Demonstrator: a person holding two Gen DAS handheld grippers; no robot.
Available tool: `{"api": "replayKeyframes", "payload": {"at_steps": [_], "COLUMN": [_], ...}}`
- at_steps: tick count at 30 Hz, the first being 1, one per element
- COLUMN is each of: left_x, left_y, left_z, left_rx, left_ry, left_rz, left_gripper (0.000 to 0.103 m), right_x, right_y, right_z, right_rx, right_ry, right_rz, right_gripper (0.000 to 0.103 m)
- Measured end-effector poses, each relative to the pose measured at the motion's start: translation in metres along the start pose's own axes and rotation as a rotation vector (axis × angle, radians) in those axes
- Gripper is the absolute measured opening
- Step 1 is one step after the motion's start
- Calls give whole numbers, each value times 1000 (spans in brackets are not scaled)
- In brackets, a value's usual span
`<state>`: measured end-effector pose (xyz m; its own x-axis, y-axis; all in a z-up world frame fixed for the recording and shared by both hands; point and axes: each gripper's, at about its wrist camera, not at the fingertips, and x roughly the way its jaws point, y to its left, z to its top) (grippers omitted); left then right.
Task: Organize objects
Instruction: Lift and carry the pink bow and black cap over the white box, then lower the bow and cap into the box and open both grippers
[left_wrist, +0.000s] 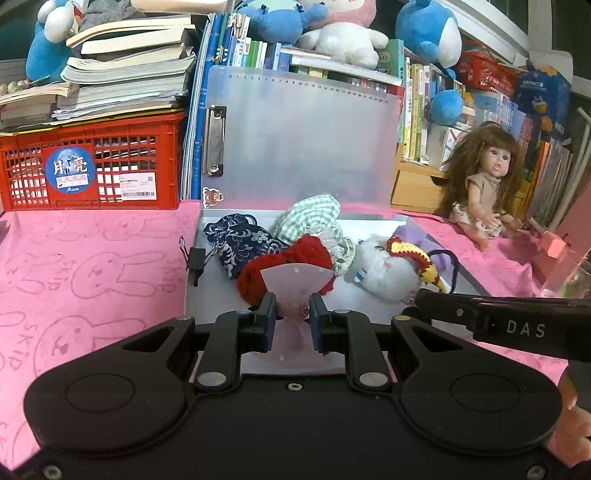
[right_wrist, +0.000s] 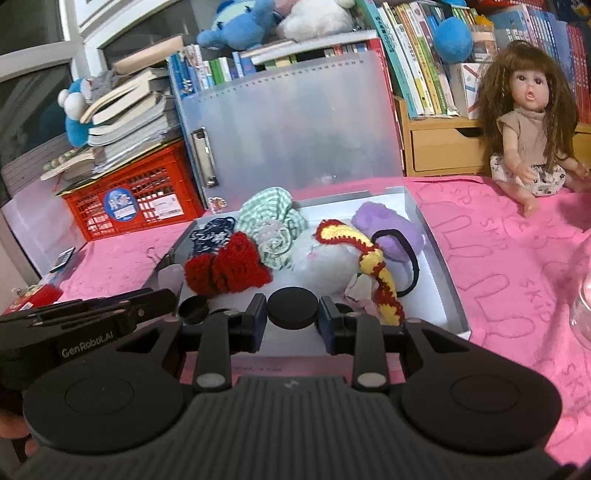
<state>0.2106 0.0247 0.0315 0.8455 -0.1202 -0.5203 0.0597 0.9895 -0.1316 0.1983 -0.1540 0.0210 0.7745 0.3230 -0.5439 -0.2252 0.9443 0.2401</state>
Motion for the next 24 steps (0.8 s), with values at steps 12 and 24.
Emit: {"api": "replayKeyframes", "payload": {"at_steps": [12, 24], "left_x": [29, 35], "left_y": [8, 6], "left_z": [-4, -8], "left_rx": [-28, -3], "left_ry": [40, 44], "left_rz": [16, 11], "left_gripper": [18, 18], "right_x": [25, 33], "right_y": [-9, -7], "right_z": [-3, -8], "right_rx": [47, 23], "right_ry": [43, 59], "right_rz": [3, -6], "right_gripper": [35, 35]}}
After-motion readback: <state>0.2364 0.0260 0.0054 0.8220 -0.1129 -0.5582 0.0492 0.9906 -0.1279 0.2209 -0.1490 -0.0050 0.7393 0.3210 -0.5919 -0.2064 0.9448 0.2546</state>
